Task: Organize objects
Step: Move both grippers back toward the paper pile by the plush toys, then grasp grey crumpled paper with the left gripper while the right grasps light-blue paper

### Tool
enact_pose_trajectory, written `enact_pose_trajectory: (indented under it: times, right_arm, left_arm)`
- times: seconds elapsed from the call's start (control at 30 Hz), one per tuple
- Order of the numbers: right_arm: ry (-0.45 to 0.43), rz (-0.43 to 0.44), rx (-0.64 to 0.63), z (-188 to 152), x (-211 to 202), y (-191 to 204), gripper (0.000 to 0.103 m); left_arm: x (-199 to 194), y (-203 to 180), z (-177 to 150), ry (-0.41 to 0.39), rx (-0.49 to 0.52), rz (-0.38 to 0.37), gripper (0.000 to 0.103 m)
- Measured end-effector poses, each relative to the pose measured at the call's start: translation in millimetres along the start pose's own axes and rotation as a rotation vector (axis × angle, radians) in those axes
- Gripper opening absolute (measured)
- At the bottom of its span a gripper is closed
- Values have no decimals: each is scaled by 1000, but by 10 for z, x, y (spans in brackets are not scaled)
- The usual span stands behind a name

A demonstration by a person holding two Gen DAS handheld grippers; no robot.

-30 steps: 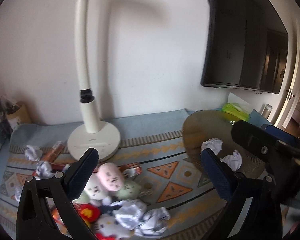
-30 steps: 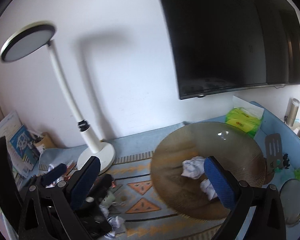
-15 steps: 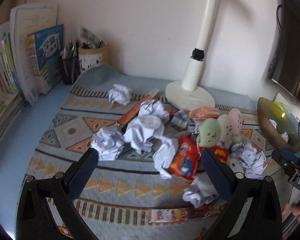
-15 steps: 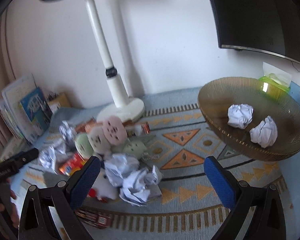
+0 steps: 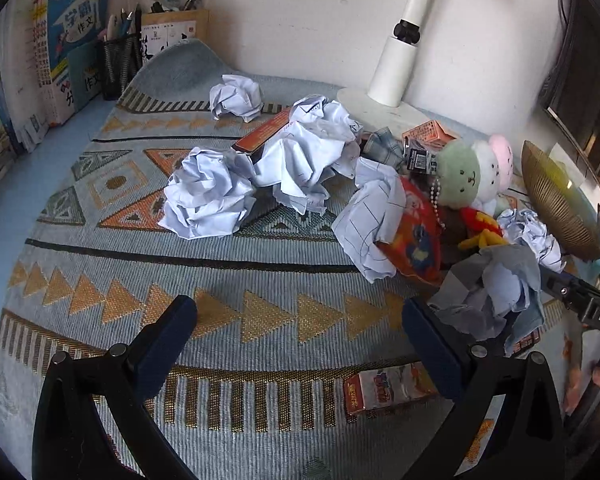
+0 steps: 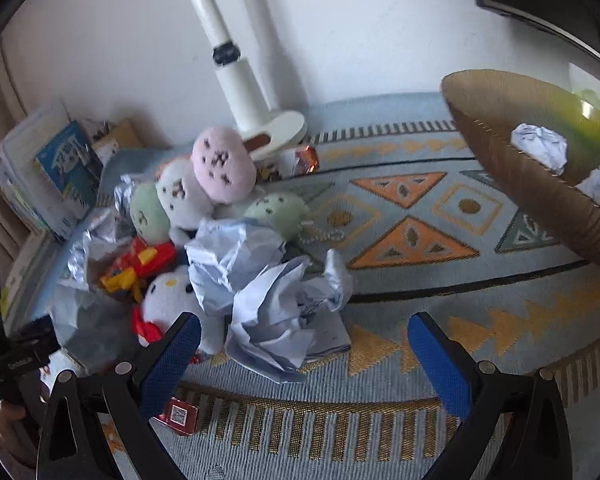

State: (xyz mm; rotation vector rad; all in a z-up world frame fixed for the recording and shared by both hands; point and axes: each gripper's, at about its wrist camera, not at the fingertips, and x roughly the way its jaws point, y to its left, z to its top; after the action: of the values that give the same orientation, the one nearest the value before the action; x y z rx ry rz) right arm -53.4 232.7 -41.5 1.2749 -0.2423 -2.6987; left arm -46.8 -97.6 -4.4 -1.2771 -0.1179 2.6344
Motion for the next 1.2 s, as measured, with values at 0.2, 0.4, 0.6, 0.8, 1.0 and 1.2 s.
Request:
enact_pose_trajectory:
  times: [0.2, 0.4, 0.6, 0.8, 1.0, 1.2]
  right_arm:
    - [7, -8, -10, 0, 34, 9, 103]
    - [2, 2, -1, -3, 23, 5, 103]
    - [5, -9, -9, -1, 21, 13, 103]
    - [21, 1, -52, -12, 14, 30, 103]
    - [-15, 191, 15, -42, -95, -211, 103]
    - [-36, 283, 66, -39, -123, -324, 103]
  left_arm:
    - [38, -62, -14, 20, 34, 50, 102]
    - [105, -160, -34, 50, 91, 127, 103]
    - [100, -153, -39, 50, 91, 126, 103]
    - [-160, -136, -206, 3, 36, 53, 102]
    - [-569, -641, -196, -138, 147, -94, 102]
    - [-263, -1059, -37, -94, 224, -69, 102]
